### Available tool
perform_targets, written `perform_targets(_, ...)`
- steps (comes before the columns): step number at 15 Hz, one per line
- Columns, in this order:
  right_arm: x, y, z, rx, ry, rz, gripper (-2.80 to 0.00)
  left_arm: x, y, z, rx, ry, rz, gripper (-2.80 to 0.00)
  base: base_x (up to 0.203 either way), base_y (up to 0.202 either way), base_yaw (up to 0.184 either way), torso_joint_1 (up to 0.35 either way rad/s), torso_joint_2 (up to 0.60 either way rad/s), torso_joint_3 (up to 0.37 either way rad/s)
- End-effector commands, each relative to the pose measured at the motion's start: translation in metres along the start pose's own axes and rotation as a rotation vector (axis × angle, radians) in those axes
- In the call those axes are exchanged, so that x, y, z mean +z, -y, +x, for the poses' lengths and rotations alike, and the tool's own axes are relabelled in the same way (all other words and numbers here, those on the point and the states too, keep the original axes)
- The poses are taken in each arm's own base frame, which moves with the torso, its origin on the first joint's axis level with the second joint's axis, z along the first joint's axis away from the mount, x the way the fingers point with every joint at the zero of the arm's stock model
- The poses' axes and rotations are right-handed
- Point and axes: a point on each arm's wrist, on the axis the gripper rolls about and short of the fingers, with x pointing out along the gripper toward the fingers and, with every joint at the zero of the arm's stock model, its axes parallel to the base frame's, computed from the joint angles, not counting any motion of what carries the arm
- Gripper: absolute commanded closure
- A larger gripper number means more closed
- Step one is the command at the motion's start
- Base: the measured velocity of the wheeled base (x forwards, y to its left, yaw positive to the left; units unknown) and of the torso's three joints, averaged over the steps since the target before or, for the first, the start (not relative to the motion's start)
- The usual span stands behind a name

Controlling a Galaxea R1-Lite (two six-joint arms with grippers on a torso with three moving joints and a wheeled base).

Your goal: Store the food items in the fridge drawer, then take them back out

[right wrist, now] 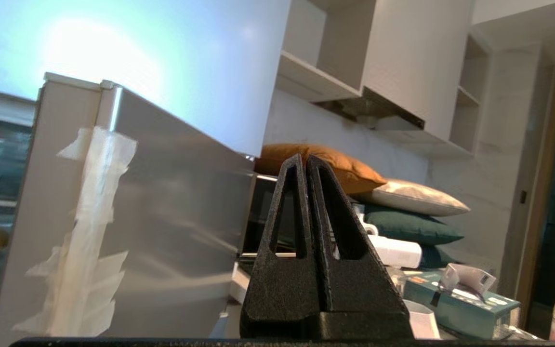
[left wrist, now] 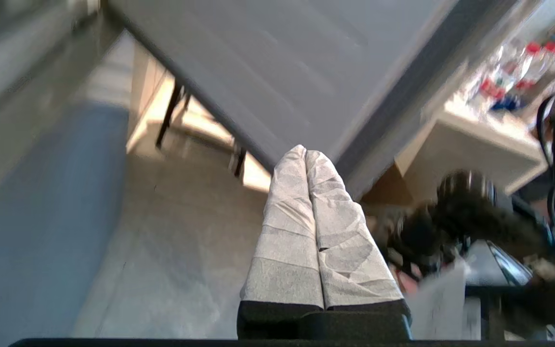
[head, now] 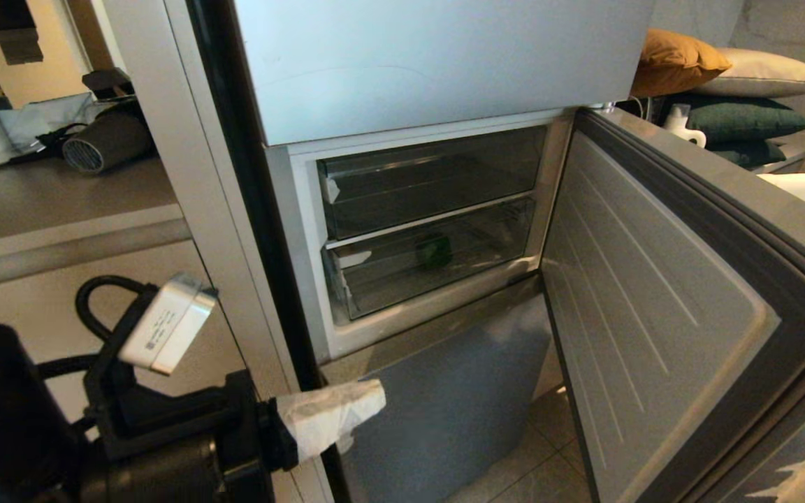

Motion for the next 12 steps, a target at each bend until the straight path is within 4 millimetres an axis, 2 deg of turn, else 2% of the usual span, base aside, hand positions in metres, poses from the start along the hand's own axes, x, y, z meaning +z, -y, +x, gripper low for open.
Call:
perform_targets(1,0.0,0.0,0.0,0.005,0.002,-0.001,0.0,0.019,0.0,0.028,-0.028,0.044,0.019,0.0,0.0,0.0,0.0,0.0,0.0,0.0)
perform_targets(2,0.0,0.0,0.0,0.005,0.002,0.001,0.0,0.029,0.0,0.049,-0.051,0.064,0.031,0.0,0.0,0.0,0.0,0.0,0.0,0.0)
perform_targets(3,-0.001,0.0,0.0,0.007,-0.007,0.004,0.0,0.031,0.0,0.073,-0.073,0.058,0.046,0.0,0.0,0.0,0.0,0.0,0.0,0.0)
perform_targets(6,-0.004,-0.001,0.0,0.013,-0.039,0.004,0.0,0.024,0.008,0.143,-0.181,0.046,0.152,0.0,0.0,0.0,0.0,0.0,0.0,0.0)
perform_targets(9,-0.005,-0.001,0.0,0.014,-0.05,0.002,0.0,0.015,0.018,0.188,-0.298,0.059,0.237,0.0,0.0,0.0,0.0,0.0,0.0,0.0)
perform_targets(12,-0.005,-0.001,0.0,0.014,-0.051,0.0,0.0,0.003,0.017,0.224,-0.341,0.144,0.281,0.0,0.0,0.0,0.0,0.0,0.0,0.0)
